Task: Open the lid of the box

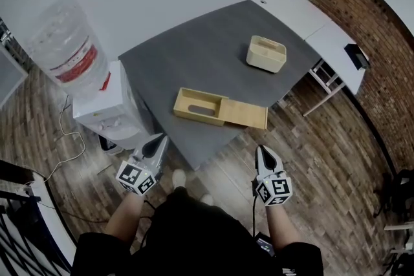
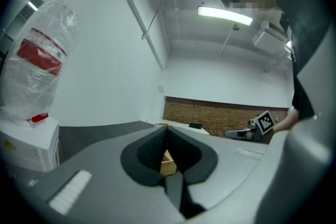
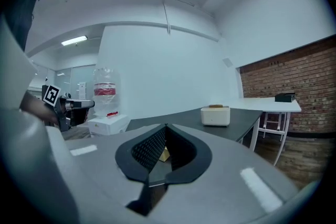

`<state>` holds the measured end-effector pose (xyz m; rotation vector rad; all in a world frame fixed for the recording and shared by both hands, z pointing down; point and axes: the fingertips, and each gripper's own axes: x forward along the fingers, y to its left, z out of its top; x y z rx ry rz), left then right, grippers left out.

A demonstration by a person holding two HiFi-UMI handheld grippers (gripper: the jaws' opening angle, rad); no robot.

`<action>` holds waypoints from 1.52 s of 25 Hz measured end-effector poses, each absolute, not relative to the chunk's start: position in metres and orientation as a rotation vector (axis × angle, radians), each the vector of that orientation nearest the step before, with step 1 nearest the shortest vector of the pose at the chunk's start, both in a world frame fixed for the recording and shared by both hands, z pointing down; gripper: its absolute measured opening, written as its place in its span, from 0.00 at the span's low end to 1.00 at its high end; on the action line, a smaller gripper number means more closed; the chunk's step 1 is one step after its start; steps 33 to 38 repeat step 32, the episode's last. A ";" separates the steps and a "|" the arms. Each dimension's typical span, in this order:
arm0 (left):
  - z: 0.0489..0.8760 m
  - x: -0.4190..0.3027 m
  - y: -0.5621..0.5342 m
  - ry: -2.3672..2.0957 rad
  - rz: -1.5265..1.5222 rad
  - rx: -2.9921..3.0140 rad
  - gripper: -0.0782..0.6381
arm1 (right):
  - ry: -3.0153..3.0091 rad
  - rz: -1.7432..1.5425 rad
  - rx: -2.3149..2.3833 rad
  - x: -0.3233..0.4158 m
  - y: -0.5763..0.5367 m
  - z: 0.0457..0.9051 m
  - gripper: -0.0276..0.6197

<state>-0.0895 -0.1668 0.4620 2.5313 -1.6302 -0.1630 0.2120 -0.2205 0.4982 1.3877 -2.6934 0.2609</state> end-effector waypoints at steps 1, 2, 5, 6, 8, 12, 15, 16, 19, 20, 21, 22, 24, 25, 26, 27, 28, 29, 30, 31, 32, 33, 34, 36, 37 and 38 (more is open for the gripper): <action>0.462 -0.087 -0.161 -1.626 -0.175 2.527 0.11 | -2.698 0.271 1.387 0.213 -0.216 0.499 0.05; 0.463 -0.084 -0.155 -1.621 -0.182 2.524 0.11 | -2.702 0.280 1.389 0.214 -0.213 0.499 0.05; 0.466 -0.080 -0.147 -1.613 -0.172 2.529 0.11 | -2.698 0.285 1.397 0.216 -0.205 0.500 0.05; 0.467 -0.081 -0.146 -1.613 -0.169 2.530 0.11 | -2.692 0.284 1.401 0.217 -0.204 0.500 0.05; 0.467 -0.084 -0.148 -1.612 -0.175 2.531 0.11 | -2.675 0.283 1.418 0.219 -0.202 0.502 0.05; 0.467 -0.089 -0.157 -1.578 -0.161 2.560 0.11 | -2.655 0.288 1.450 0.218 -0.204 0.498 0.05; 0.463 -0.095 -0.163 -1.547 -0.145 2.595 0.11 | -2.653 0.300 1.497 0.216 -0.208 0.493 0.05; 0.462 -0.097 -0.166 -1.540 -0.149 2.600 0.11 | -2.652 0.316 1.522 0.216 -0.210 0.492 0.05; 0.461 -0.104 -0.170 -1.527 -0.160 2.597 0.11 | -2.638 0.358 1.561 0.212 -0.211 0.495 0.05; 0.462 -0.105 -0.171 -1.522 -0.159 2.598 0.11 | -2.633 0.363 1.556 0.210 -0.210 0.497 0.05; 0.463 -0.107 -0.171 -1.517 -0.156 2.599 0.11 | -2.628 0.365 1.547 0.207 -0.210 0.499 0.05; 0.464 -0.108 -0.172 -1.512 -0.154 2.601 0.11 | -2.624 0.363 1.536 0.204 -0.210 0.501 0.05; 0.465 -0.111 -0.175 -1.503 -0.152 2.602 0.11 | -2.618 0.355 1.520 0.199 -0.210 0.503 0.05; 0.466 -0.112 -0.176 -1.499 -0.151 2.602 0.11 | -2.615 0.351 1.518 0.198 -0.210 0.503 0.05; 0.467 -0.114 -0.177 -1.496 -0.151 2.602 0.11 | -2.612 0.347 1.519 0.198 -0.211 0.502 0.05; 0.468 -0.115 -0.178 -1.494 -0.152 2.602 0.11 | -2.610 0.344 1.522 0.198 -0.212 0.502 0.05; 0.468 -0.117 -0.179 -1.493 -0.153 2.602 0.11 | -2.608 0.340 1.524 0.197 -0.213 0.501 0.05; 0.467 -0.119 -0.181 -1.494 -0.154 2.603 0.11 | -2.606 0.337 1.527 0.197 -0.214 0.501 0.05; 0.467 -0.121 -0.182 -1.494 -0.155 2.603 0.11 | -2.605 0.336 1.530 0.196 -0.215 0.500 0.05; 0.467 -0.122 -0.184 -1.493 -0.156 2.604 0.11 | -2.604 0.335 1.533 0.195 -0.217 0.500 0.05; 0.467 -0.123 -0.185 -1.493 -0.158 2.605 0.11 | -2.604 0.335 1.535 0.195 -0.219 0.499 0.05; 0.467 -0.123 -0.185 -1.493 -0.158 2.605 0.11 | -2.604 0.335 1.535 0.195 -0.219 0.499 0.05; 0.467 -0.123 -0.185 -1.493 -0.158 2.605 0.11 | -2.604 0.335 1.535 0.195 -0.219 0.499 0.05; 0.467 -0.123 -0.185 -1.493 -0.158 2.605 0.11 | -2.604 0.335 1.535 0.195 -0.219 0.499 0.05; 0.467 -0.123 -0.185 -1.493 -0.158 2.605 0.11 | -2.604 0.335 1.535 0.195 -0.219 0.499 0.05; 0.467 -0.123 -0.185 -1.493 -0.158 2.605 0.11 | -2.604 0.335 1.535 0.195 -0.219 0.499 0.05</action>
